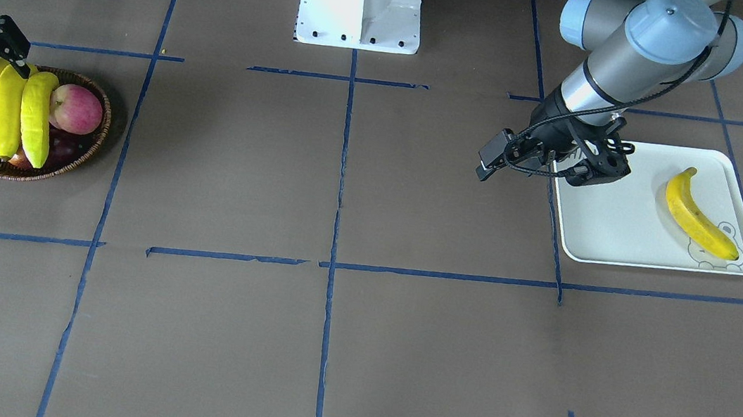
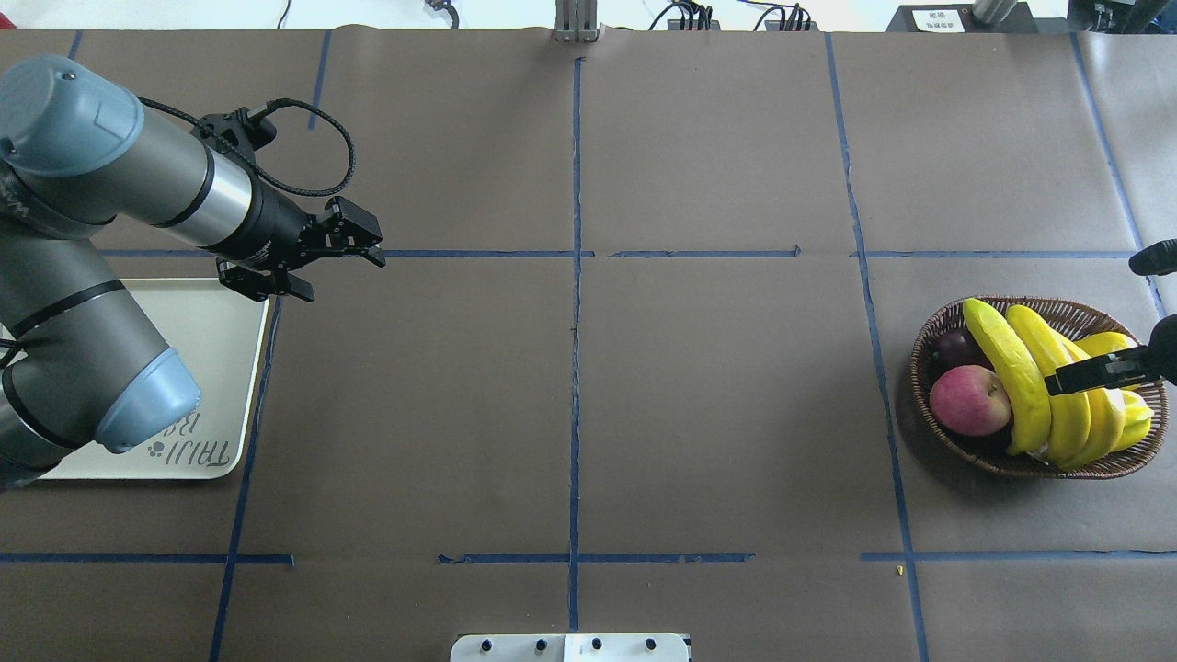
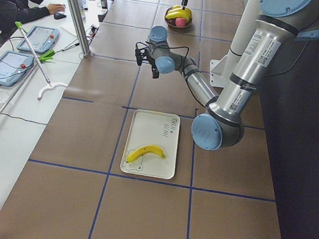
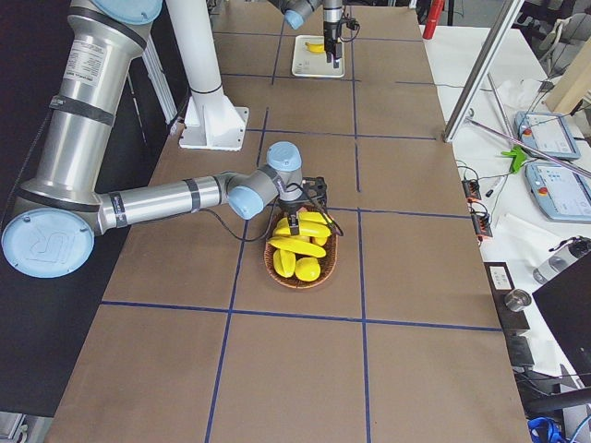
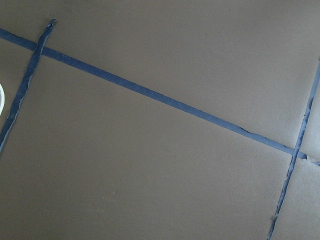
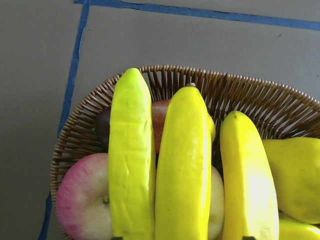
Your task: Transfer all bananas from basket to plate
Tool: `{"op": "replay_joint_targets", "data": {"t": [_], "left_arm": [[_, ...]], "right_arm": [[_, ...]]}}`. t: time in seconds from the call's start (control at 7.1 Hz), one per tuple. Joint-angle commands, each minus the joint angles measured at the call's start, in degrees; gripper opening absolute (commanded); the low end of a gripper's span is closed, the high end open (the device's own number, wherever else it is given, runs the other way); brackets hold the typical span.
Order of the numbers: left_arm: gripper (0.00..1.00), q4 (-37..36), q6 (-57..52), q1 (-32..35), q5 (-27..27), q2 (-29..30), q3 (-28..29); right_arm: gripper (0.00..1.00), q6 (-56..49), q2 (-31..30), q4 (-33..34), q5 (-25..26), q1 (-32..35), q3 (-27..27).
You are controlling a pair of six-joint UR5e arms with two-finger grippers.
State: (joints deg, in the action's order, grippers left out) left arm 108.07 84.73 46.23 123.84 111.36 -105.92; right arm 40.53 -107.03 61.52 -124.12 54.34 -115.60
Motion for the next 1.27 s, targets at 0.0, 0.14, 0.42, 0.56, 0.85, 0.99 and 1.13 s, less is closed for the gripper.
{"op": "replay_joint_targets", "data": {"t": [0.0,0.14,0.42,0.56,0.85,0.99,1.13], "left_arm": [[0.96,0.0,0.0,0.0,0.0,-0.1,0.0],[0.96,0.1,0.0,0.0,0.0,-0.1,-0.1],[0.96,0.2,-0.1,0.0,0.1,-0.2,-0.1],[0.96,0.3,-0.1,0.0,0.1,-0.3,-0.1],[0.96,0.3,-0.1,0.0,0.1,-0.4,-0.1],[0.96,0.3,-0.1,0.0,0.1,-0.4,-0.1],[0.96,0.3,-0.1,0.0,0.1,-0.4,-0.1]], "right_arm": [[0.77,0.1,-0.1,0.1,0.1,-0.6,0.1],[0.76,0.0,-0.1,0.1,0.1,-0.6,0.5],[0.76,0.0,-0.1,0.1,0.5,-1.3,1.1],[0.70,0.0,0.0,0.1,0.5,-1.7,1.1],[0.52,0.0,0.0,0.1,0.6,-2.0,1.1],[0.35,0.0,-0.4,0.0,0.6,-1.9,1.0],[0.21,-0.5,-0.5,0.0,0.6,-1.9,1.0]]}}
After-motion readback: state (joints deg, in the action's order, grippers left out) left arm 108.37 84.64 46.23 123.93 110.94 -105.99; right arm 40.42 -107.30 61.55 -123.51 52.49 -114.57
